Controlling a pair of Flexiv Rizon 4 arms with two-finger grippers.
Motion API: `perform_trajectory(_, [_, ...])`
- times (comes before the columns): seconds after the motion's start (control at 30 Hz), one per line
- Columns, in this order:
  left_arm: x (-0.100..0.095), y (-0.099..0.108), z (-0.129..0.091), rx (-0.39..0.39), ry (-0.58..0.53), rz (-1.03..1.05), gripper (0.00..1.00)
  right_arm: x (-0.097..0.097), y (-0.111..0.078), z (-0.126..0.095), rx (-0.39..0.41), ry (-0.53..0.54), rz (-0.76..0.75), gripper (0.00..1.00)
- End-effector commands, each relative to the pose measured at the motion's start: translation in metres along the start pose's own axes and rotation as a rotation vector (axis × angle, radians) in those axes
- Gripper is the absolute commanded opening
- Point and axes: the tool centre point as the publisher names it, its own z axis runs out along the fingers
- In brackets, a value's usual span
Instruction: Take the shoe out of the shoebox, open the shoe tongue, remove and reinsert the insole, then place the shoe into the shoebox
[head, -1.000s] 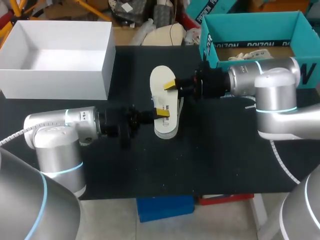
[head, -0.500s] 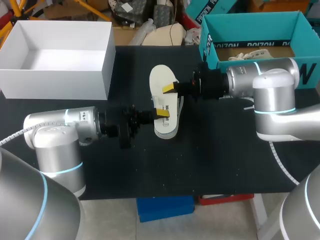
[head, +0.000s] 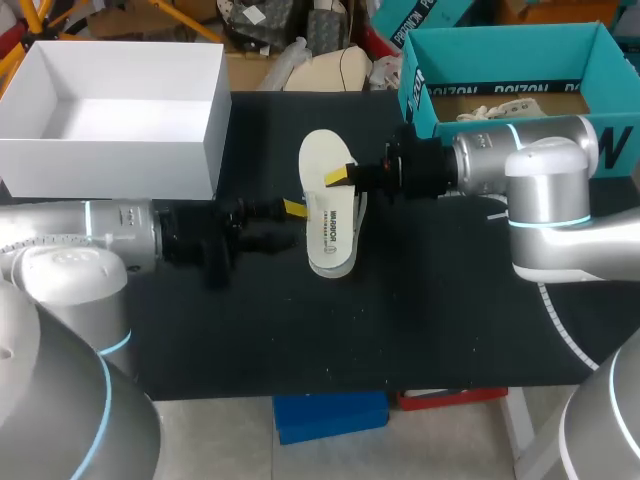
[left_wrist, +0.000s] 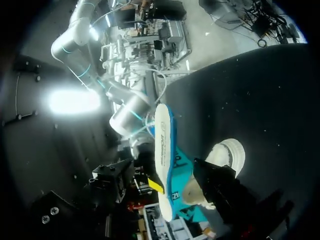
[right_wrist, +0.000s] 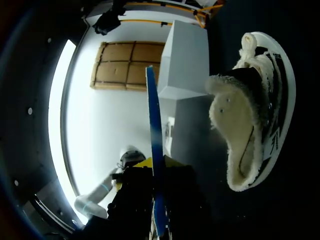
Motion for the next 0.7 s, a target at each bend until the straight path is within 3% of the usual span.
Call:
perform_trajectory(0.03, [-0.019,0.006,-0.006,0.042,0.498,0.044,1.00,-0.001,0.000,0.001,-0.002,0.000,0.001,0.00])
perform_trajectory(0.2, [-0.039,0.010,0.002,0.005,0.740,0.230,1.00,-0.001,0.000,0.001,-0.002,0.000,0.001,0.00])
perform_trajectory(0.7, [-0.039,0.010,0.002,0.005,0.740,0.230,1.00,-0.001,0.000,0.001,-0.002,0.000,0.001,0.00])
